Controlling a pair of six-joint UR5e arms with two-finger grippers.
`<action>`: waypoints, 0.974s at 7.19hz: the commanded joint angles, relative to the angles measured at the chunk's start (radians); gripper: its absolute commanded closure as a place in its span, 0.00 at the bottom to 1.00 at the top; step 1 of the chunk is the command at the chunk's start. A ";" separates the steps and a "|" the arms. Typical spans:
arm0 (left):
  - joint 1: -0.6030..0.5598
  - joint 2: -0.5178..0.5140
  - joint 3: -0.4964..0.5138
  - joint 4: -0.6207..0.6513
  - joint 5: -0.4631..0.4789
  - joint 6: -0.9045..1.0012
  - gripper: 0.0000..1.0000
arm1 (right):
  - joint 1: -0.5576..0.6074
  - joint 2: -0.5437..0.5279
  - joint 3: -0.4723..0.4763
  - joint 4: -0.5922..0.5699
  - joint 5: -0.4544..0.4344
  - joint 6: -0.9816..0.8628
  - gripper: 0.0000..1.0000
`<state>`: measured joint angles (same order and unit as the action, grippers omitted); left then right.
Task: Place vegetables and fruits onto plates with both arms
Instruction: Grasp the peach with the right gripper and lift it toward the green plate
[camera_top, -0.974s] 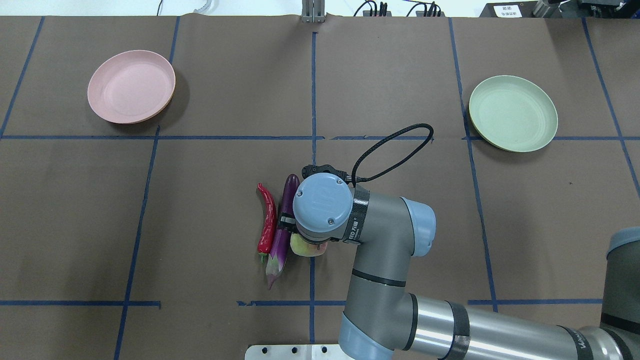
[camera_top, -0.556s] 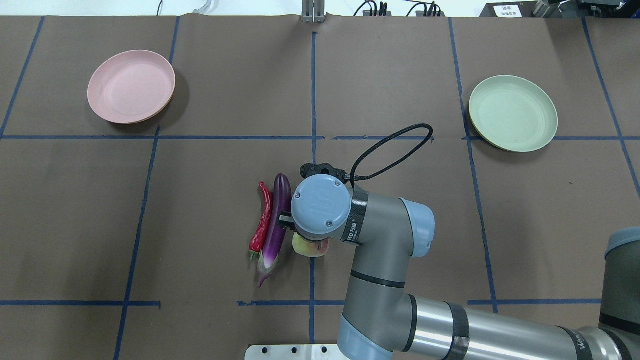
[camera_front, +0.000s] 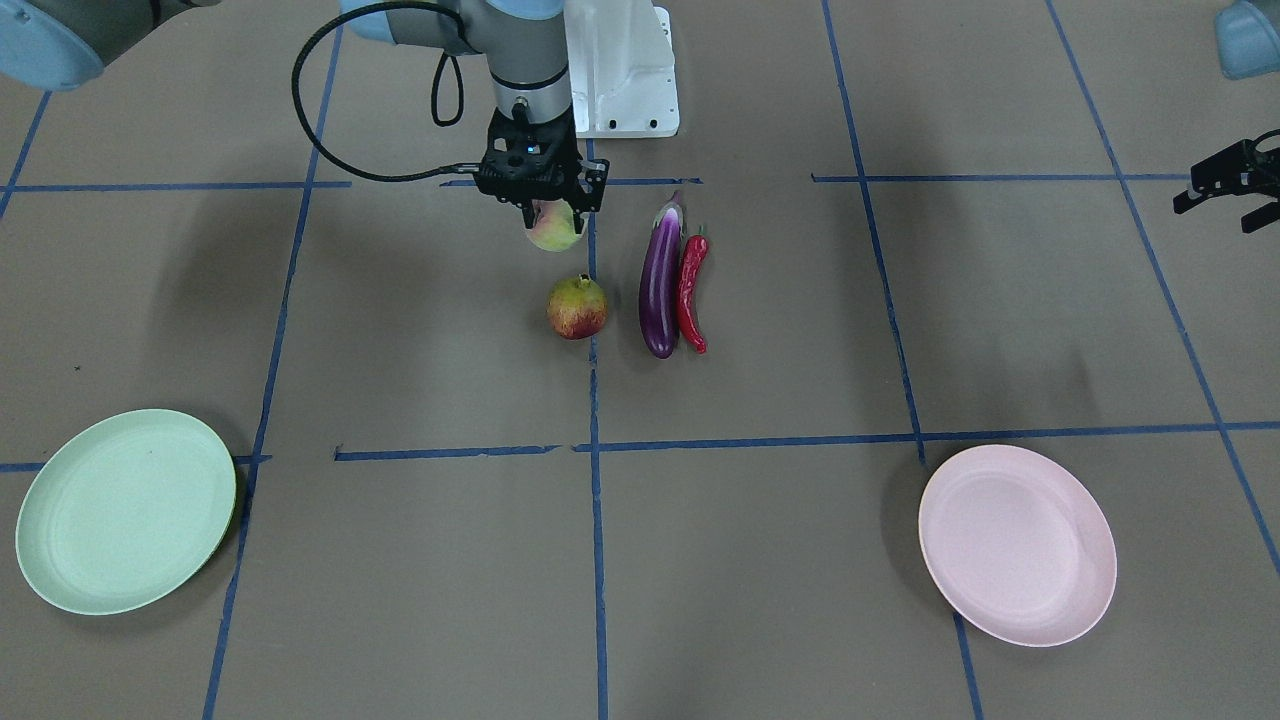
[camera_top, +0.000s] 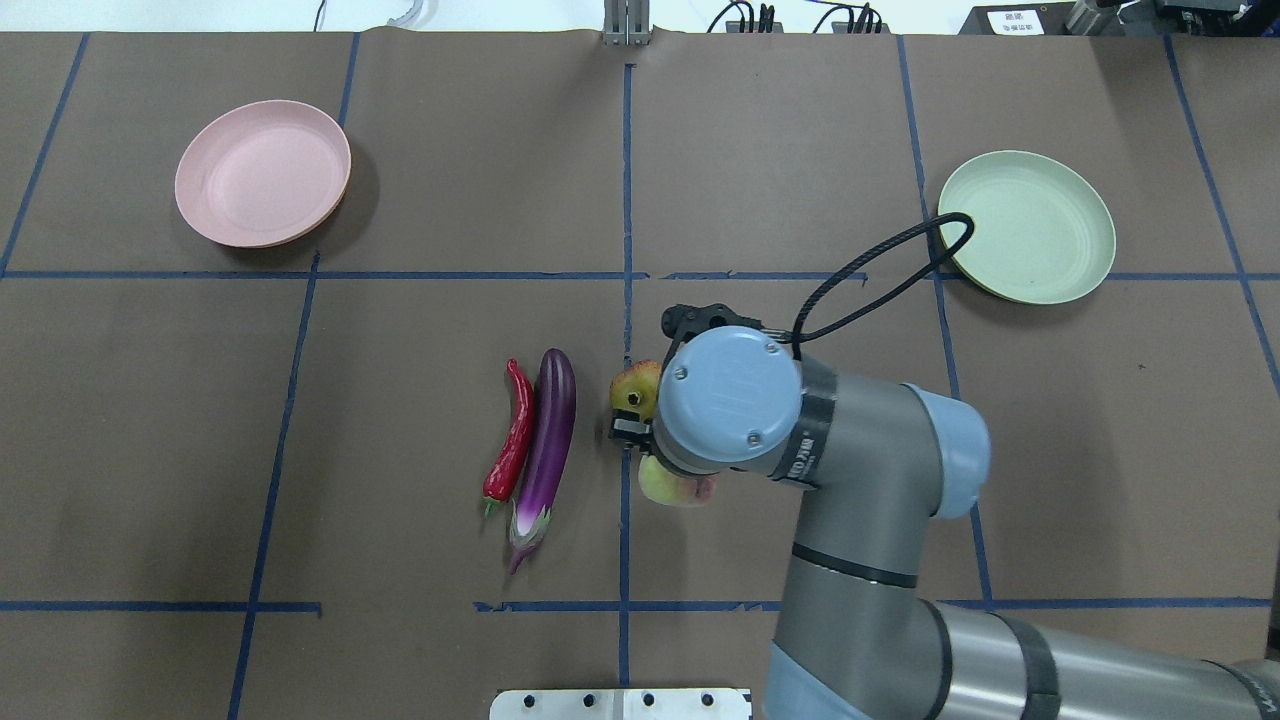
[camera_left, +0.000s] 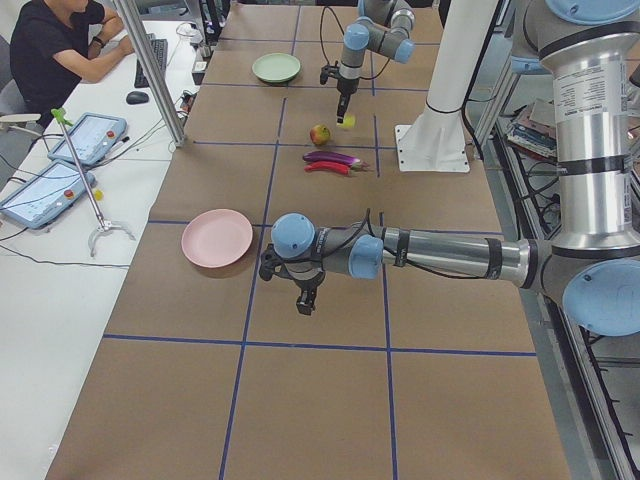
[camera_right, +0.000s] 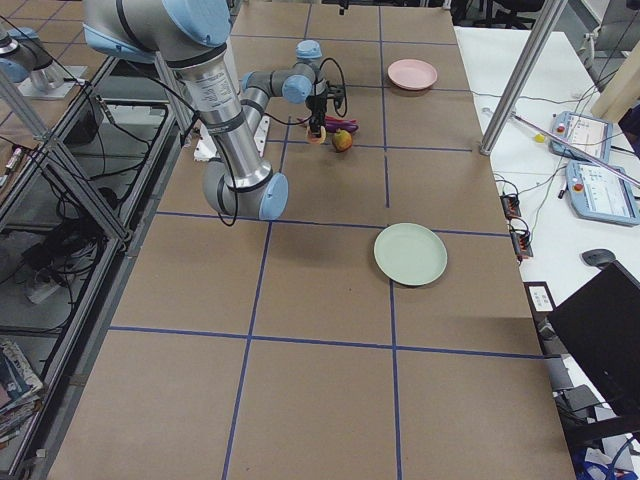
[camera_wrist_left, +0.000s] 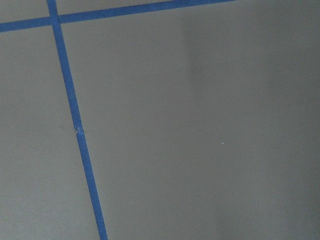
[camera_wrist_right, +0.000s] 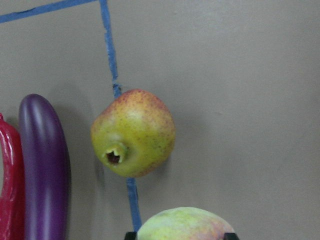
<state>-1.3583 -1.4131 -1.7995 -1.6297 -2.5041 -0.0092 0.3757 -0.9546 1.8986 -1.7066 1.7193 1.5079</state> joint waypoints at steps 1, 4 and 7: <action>0.106 -0.061 0.003 -0.048 -0.010 -0.094 0.00 | 0.095 -0.117 0.111 -0.008 0.073 -0.131 1.00; 0.371 -0.218 -0.009 -0.269 0.004 -0.622 0.00 | 0.361 -0.226 0.071 -0.010 0.201 -0.525 1.00; 0.670 -0.481 -0.012 -0.305 0.294 -0.970 0.00 | 0.628 -0.221 -0.169 0.002 0.250 -0.950 1.00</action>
<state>-0.8127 -1.7961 -1.8098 -1.9263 -2.3294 -0.8504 0.8925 -1.1791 1.8294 -1.7117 1.9490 0.7399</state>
